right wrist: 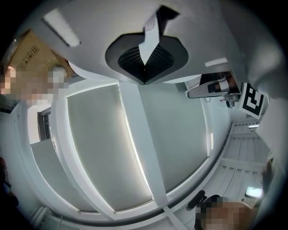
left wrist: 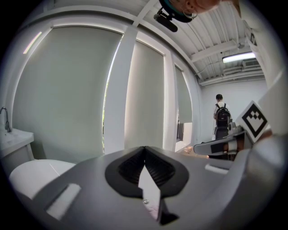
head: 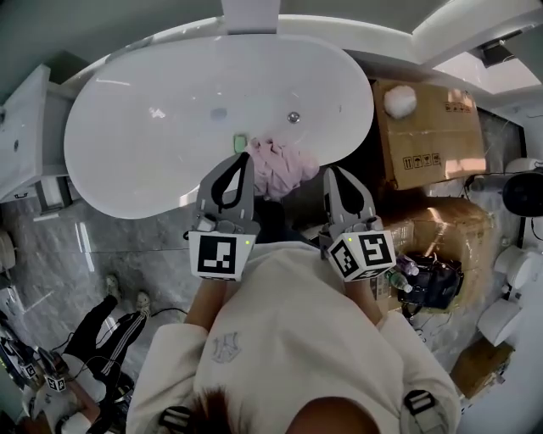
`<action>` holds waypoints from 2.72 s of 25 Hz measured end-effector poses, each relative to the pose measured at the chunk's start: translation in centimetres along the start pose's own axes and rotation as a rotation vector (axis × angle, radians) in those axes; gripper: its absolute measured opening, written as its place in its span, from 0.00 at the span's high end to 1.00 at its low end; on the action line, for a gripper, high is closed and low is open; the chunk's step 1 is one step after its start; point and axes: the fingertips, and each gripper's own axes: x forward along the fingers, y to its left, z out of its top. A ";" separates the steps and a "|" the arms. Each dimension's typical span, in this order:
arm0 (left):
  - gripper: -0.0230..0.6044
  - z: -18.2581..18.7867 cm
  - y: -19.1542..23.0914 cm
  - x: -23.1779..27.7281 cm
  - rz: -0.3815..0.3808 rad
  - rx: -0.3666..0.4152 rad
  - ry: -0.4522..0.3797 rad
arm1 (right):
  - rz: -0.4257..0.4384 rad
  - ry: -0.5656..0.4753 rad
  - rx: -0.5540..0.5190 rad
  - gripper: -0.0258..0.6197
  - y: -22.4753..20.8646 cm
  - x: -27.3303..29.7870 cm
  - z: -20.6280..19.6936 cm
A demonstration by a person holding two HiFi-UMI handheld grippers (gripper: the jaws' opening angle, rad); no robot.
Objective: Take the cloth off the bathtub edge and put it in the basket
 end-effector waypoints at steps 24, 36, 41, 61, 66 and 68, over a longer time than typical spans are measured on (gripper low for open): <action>0.95 0.3 3.3 3.4 -0.114 -0.015 0.021 | -0.034 0.045 -0.021 0.70 0.8 4.9 -1.6; 0.95 -7.5 6.0 7.1 -0.054 -0.145 0.110 | -0.018 0.211 -0.044 0.56 -2.8 10.9 -11.6; 0.95 -12.0 6.6 8.3 -0.055 -0.127 0.152 | -0.006 0.341 -0.014 0.56 -3.7 13.7 -18.6; 0.95 -21.7 8.6 9.4 0.009 -0.243 0.225 | -0.154 0.696 -0.010 0.28 -8.2 19.3 -38.9; 0.95 -21.9 8.9 9.7 0.009 -0.252 0.228 | -0.165 0.734 -0.055 0.28 -8.7 19.4 -40.0; 0.95 -21.9 8.9 9.8 0.004 -0.258 0.225 | -0.174 0.749 -0.065 0.31 -8.7 19.4 -40.2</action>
